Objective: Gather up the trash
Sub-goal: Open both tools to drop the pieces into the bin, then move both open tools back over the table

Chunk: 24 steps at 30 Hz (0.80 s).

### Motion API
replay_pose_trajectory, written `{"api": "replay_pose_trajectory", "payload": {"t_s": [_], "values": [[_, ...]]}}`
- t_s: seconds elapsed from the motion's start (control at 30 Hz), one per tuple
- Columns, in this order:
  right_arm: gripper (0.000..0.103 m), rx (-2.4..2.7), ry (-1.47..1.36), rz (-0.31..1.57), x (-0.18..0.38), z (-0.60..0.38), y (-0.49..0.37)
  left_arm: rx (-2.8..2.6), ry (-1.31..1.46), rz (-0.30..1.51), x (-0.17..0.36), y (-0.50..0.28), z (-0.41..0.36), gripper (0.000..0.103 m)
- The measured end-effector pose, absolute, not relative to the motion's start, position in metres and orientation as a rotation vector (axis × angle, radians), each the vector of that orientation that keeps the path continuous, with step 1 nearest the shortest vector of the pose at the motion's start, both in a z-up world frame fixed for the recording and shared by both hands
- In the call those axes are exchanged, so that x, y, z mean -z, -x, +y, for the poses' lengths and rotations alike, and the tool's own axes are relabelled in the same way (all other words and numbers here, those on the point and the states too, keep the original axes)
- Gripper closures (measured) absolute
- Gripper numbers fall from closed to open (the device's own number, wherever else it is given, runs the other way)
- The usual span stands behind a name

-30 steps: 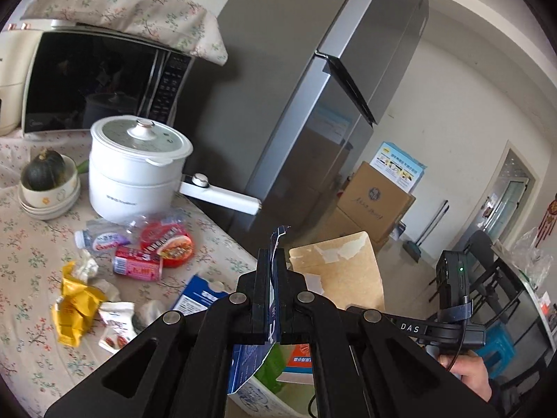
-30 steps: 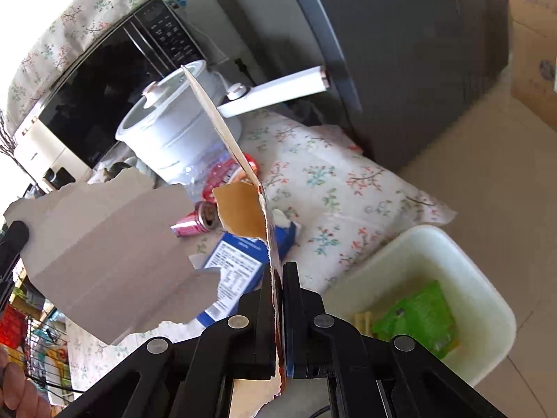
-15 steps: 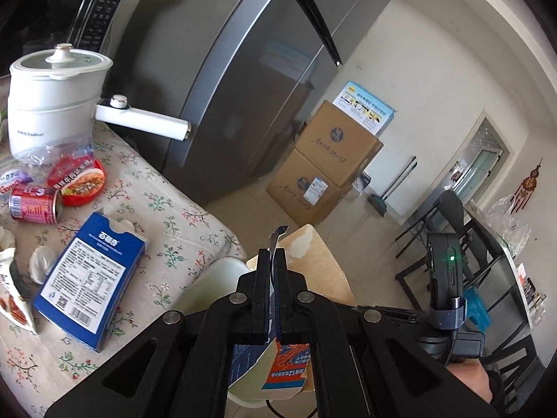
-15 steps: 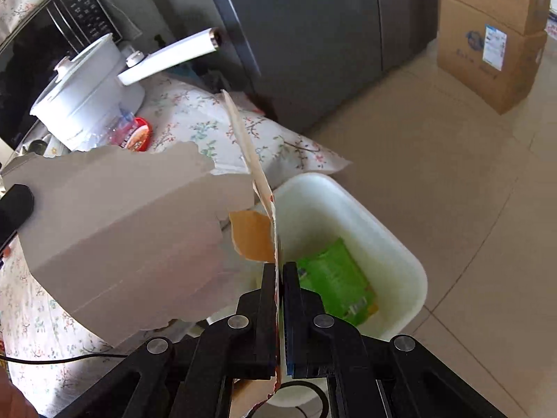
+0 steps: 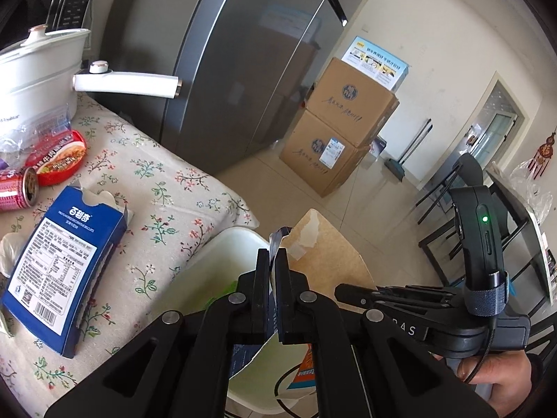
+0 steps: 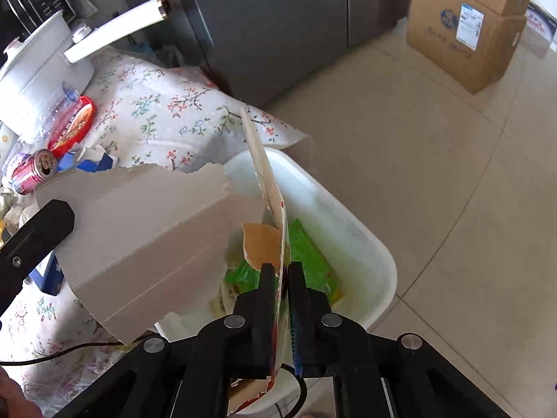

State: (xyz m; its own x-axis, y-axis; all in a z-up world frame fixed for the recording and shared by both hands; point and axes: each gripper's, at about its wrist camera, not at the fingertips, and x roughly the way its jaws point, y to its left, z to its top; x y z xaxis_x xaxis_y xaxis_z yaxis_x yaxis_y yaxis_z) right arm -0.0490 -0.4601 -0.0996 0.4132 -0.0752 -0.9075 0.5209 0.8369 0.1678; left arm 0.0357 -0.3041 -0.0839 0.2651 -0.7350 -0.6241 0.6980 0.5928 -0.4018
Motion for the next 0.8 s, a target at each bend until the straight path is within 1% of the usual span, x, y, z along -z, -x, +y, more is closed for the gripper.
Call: {"api": "replay_pose_trajectory", "payload": {"t_s": [0.03,0.1,0.17,0.23,0.33,0.4,0.43,0.47,0.5,0.53,0.57,0.6,0.73,0.8], "values": [[0.092,0.391,-0.474,1.089,0.1,-0.46,0.049,0.961,0.032,0.87,0.084,-0.035,-0.305,0.099],[0.089,0.39,-0.485,1.082,0.098,-0.46,0.049,0.948,0.002,0.863,0.084,-0.033,-0.307,0.099],[0.079,0.404,-0.48,1.071,0.095,-0.46,0.048,0.943,-0.01,0.857,0.084,-0.033,-0.307,0.099],[0.074,0.413,-0.473,1.066,0.094,-0.46,0.048,0.93,-0.023,0.857,0.085,-0.033,-0.307,0.098],[0.073,0.4,-0.482,1.059,0.093,-0.459,0.046,0.892,-0.064,0.847,0.084,-0.032,-0.308,0.096],[0.072,0.39,-0.488,1.05,0.091,-0.457,0.046,0.866,-0.1,0.835,0.083,-0.03,-0.308,0.092],[0.07,0.388,-0.486,1.045,0.089,-0.456,0.046,0.856,-0.113,0.829,0.083,-0.029,-0.307,0.09],[0.066,0.386,-0.483,1.039,0.088,-0.455,0.045,0.847,-0.123,0.822,0.083,-0.029,-0.306,0.085],[0.065,0.383,-0.481,1.031,0.086,-0.453,0.044,0.839,-0.131,0.814,0.082,-0.028,-0.305,0.078],[0.063,0.378,-0.481,1.022,0.084,-0.452,0.043,0.831,-0.139,0.803,0.08,-0.026,-0.303,0.074],[0.062,0.371,-0.482,1.012,0.082,-0.45,0.043,0.82,-0.149,0.79,0.078,-0.025,-0.302,0.068],[0.061,0.364,-0.483,1.002,0.08,-0.449,0.041,0.805,-0.16,0.775,0.076,-0.023,-0.301,0.066],[0.059,0.335,-0.477,0.951,0.069,-0.44,0.037,0.742,-0.192,0.731,0.064,-0.022,-0.29,0.063],[0.055,0.325,-0.456,0.919,0.062,-0.433,0.034,0.705,-0.194,0.719,0.059,-0.023,-0.282,0.056]]}}
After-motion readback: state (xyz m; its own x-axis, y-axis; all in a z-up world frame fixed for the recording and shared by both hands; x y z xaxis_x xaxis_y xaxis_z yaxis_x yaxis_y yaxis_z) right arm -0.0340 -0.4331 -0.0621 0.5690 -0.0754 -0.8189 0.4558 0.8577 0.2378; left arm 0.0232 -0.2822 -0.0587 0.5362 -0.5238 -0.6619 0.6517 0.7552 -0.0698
